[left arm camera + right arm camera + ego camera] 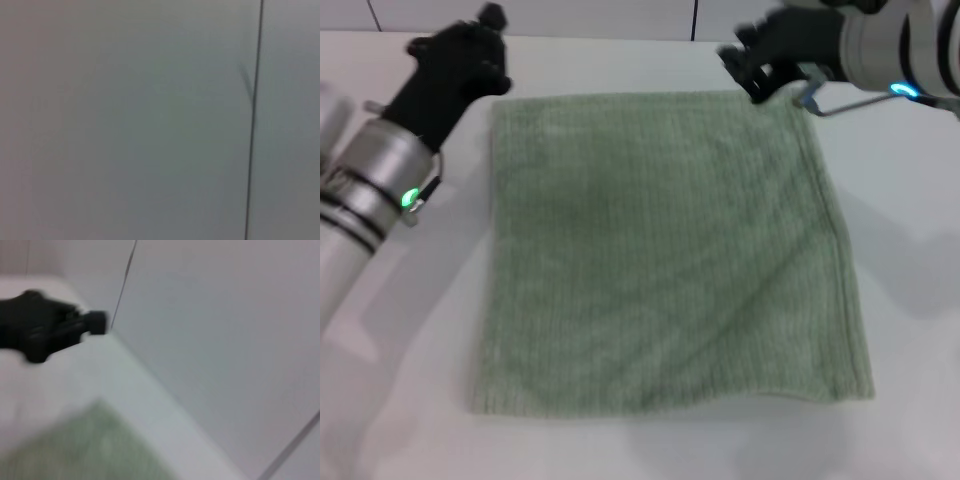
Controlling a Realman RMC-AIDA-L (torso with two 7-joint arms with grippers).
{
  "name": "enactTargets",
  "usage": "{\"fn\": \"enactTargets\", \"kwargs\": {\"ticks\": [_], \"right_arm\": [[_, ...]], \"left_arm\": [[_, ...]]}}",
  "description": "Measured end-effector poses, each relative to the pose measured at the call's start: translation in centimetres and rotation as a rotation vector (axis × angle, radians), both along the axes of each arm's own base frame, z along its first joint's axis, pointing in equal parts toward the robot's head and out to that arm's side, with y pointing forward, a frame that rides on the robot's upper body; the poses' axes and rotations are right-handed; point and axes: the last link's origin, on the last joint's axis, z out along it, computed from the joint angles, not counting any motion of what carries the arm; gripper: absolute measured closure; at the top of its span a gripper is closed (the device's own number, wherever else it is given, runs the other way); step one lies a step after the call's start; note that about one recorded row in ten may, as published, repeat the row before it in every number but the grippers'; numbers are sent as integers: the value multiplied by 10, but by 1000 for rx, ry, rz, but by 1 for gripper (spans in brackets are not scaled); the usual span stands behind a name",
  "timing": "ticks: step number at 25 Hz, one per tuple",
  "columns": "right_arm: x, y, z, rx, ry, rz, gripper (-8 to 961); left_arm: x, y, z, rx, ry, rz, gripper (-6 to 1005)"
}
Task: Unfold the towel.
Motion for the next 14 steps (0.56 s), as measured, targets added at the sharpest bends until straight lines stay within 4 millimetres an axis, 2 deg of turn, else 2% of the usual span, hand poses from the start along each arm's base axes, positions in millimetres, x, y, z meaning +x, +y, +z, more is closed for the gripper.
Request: {"fn": "enactTargets", "kwargs": {"ticks": [3, 5, 7, 8, 11, 12, 14], "right_arm": [[-1, 4, 0, 94, 151, 135, 750], [2, 6, -2, 150, 194, 189, 736], [4, 9, -4, 195, 219, 223, 671], [8, 11, -14, 261, 252, 265, 639], [11, 10, -25, 339, 286, 318, 541], [14, 8, -31, 379, 302, 350, 509], [17, 4, -36, 472, 349, 415, 358]], "left_arm": [[-2, -22, 19, 73, -65, -97, 969], [-3, -26, 22, 85, -73, -111, 962], [-5, -32, 26, 109, -86, -129, 892], [-6, -37, 30, 134, -103, -135, 857], [-8, -41, 33, 164, -122, -134, 753], [-9, -44, 34, 183, -132, -132, 753], [-11, -47, 37, 205, -143, -127, 753]]}}
